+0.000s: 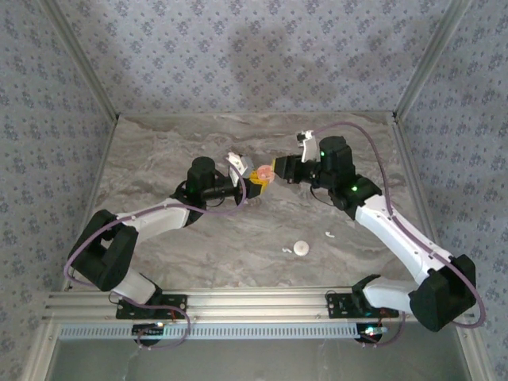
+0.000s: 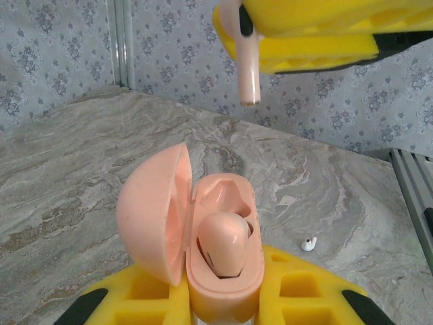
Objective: Insert wireless bluetooth earbuds into charging case
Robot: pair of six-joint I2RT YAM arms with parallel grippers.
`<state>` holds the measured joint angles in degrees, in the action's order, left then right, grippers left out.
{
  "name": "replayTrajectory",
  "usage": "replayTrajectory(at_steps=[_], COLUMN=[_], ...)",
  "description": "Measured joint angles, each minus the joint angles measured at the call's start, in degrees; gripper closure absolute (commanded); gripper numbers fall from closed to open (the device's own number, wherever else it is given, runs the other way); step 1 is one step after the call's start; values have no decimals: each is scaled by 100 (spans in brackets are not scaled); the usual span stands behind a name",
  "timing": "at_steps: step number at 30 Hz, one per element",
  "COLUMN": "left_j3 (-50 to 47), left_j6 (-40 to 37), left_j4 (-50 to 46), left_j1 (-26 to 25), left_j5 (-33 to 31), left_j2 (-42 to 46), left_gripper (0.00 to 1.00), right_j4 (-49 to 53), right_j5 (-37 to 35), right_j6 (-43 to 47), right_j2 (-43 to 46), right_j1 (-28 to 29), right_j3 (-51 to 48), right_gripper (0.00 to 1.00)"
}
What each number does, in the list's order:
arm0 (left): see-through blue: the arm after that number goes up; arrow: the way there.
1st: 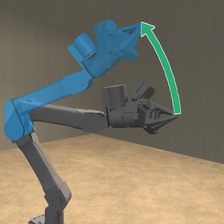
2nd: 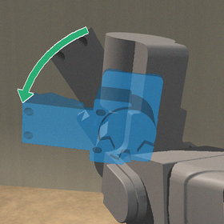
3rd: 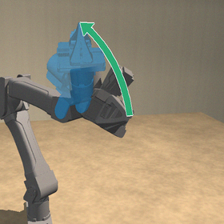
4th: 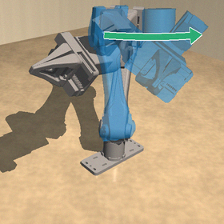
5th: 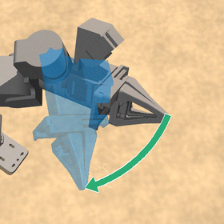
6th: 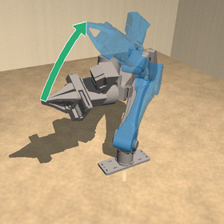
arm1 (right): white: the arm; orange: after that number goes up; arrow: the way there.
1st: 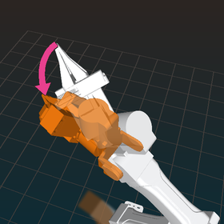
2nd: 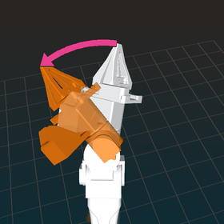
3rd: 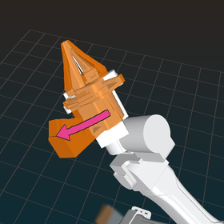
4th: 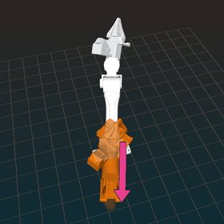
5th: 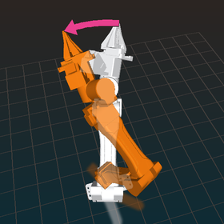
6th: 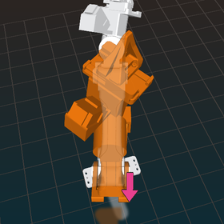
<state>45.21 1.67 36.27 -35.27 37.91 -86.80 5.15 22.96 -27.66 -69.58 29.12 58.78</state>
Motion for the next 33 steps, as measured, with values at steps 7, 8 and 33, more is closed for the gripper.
replayTrajectory(at_steps=[7,8,33], left_j3=[11,17,103], left_j6=[0,0,39], left_j4=[0,0,-4], left_j1=[2,0,2], left_j5=[0,0,0], left_j2=[0,0,13], left_gripper=[83,83,83], right_j4=[31,44,487], right_j5=[55,66,195], right_j6=[2,4,216], right_j2=[-52,-61,-286], right_j1=[44,44,44], right_j3=[7,13,101], right_gripper=[77,77,70])
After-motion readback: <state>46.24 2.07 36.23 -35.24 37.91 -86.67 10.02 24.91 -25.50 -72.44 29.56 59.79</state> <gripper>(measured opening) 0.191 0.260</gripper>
